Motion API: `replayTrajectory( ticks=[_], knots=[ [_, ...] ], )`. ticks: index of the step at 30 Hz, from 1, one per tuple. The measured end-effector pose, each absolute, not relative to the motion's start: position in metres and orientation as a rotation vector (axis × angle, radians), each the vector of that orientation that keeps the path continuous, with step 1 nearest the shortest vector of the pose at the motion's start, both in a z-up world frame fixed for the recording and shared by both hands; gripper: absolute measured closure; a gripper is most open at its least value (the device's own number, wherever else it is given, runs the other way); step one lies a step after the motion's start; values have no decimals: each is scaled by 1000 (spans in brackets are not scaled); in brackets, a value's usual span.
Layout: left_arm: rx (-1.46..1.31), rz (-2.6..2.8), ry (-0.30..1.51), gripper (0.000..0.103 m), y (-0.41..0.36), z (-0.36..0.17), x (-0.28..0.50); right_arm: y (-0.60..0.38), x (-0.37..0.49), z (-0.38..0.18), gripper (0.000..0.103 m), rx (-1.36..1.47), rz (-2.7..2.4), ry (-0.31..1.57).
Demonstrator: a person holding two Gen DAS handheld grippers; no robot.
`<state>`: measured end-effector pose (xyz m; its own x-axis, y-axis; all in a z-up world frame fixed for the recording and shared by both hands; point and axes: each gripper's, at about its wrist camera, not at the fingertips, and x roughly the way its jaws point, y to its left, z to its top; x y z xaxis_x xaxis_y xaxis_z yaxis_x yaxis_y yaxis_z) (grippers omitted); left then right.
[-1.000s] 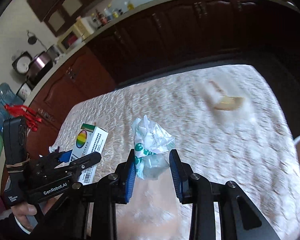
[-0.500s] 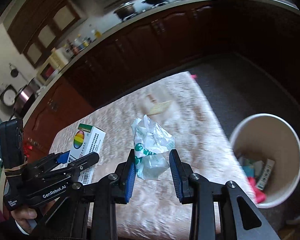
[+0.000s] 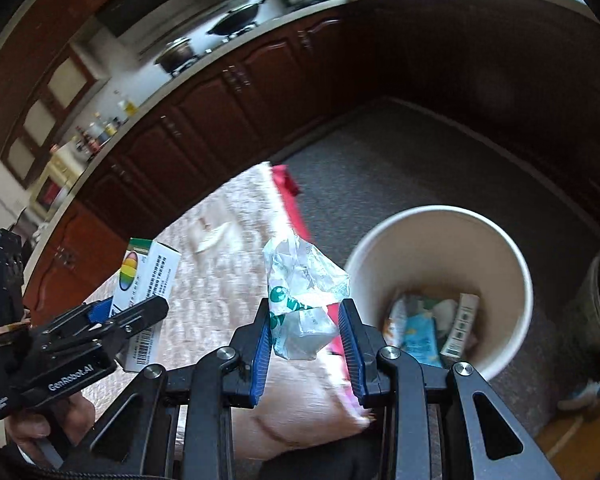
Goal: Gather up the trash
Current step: 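Carry the medicine box and tissue over the white bucket with both tools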
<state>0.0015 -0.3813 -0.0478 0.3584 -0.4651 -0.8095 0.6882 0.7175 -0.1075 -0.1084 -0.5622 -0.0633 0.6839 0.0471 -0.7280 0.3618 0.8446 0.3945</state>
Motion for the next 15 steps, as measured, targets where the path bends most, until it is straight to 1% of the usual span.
replayTrajectory(
  ticks=[7,15],
  knots=[
    [291,-827,983,52,-431,-57,-5,-590,-122,-77,72,579,-265,831],
    [284,-851,1018,52,-462,-70,-3,-615,-130,-96,72,620,-321,859]
  ],
)
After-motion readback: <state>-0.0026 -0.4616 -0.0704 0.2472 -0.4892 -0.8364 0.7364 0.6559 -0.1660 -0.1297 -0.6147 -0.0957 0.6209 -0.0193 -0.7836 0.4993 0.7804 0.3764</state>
